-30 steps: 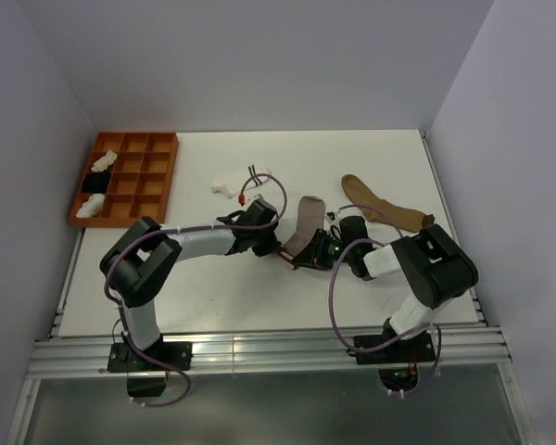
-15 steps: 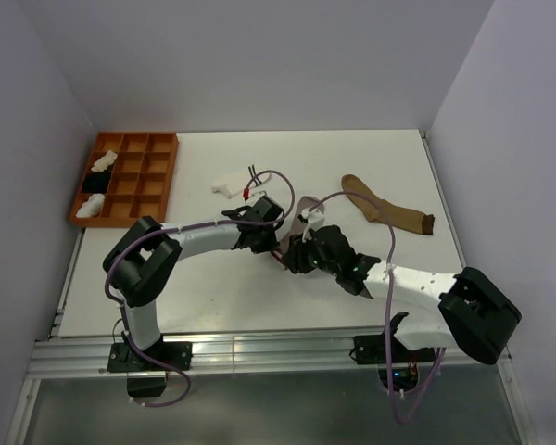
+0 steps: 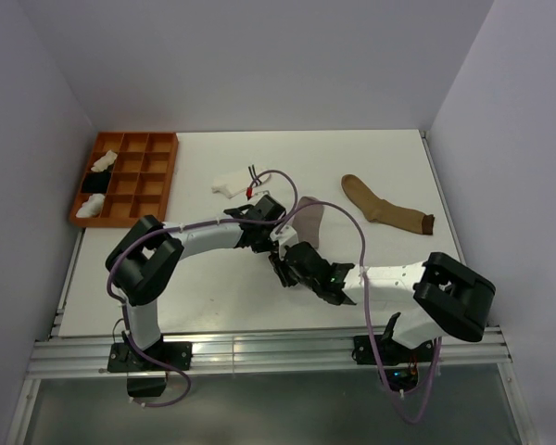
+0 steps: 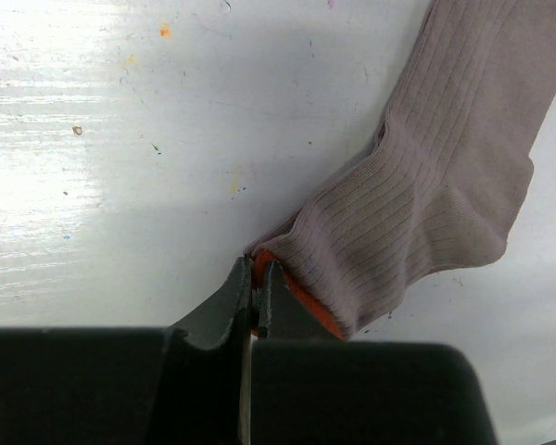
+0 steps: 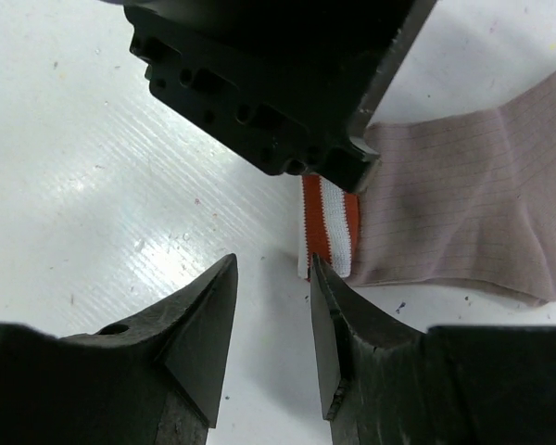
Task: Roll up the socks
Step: Roll the sock at the center of the board.
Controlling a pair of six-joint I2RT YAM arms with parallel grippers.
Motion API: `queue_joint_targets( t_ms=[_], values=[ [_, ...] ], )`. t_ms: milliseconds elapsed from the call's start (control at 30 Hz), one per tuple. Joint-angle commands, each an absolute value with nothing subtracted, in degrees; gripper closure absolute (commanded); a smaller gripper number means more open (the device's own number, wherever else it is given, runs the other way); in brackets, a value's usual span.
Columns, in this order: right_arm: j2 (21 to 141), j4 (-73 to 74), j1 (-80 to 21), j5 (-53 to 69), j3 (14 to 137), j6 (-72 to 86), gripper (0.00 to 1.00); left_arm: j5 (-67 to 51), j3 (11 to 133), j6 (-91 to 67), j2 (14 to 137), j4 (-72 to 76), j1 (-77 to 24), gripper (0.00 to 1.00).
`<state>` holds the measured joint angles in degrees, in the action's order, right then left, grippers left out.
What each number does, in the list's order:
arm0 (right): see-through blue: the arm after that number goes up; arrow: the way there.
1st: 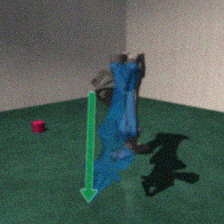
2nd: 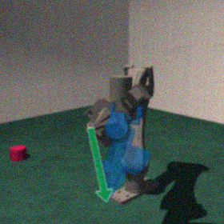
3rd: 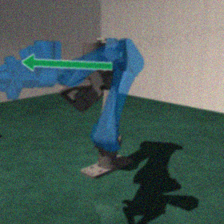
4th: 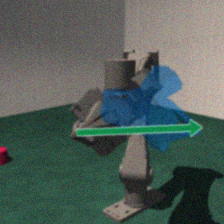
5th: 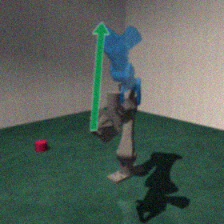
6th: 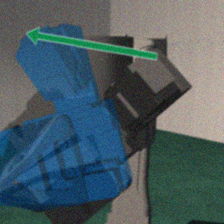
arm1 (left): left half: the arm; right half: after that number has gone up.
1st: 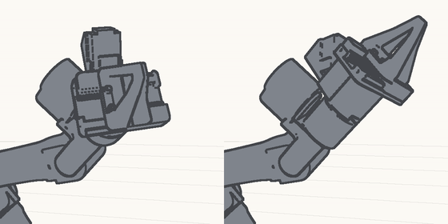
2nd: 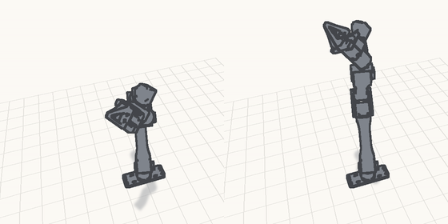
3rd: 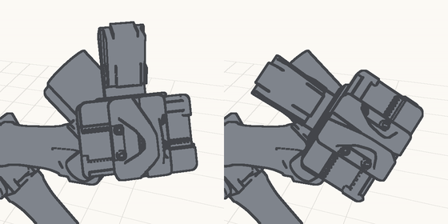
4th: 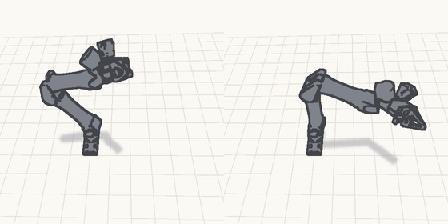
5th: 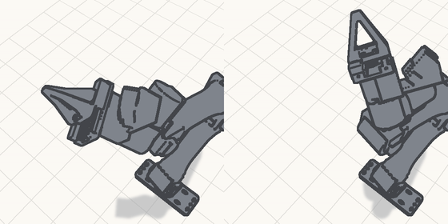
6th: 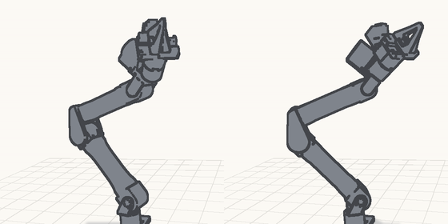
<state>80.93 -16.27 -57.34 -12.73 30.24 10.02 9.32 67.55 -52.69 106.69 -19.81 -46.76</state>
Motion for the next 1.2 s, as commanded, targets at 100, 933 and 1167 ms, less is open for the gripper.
queue_joint_targets(
  t_ms=[100, 933, 1167],
  values=[
    [82.88, -18.72, -58.88, -19.33, 33.13, 7.65, 0.56, 9.23, 69.35, -51.15, 107.40, -20.83, -47.20, 1.00],
    [89.92, -6.95, -58.89, -25.57, 36.65, 15.82, 0.59, 8.53, 69.43, -50.98, 107.75, -20.66, -47.20, 1.00],
    [87.81, -8.00, -58.62, -26.89, 35.60, 15.74, 0.58, 8.26, 69.52, -50.98, 108.28, -20.83, -47.20, 1.00]
  ],
)
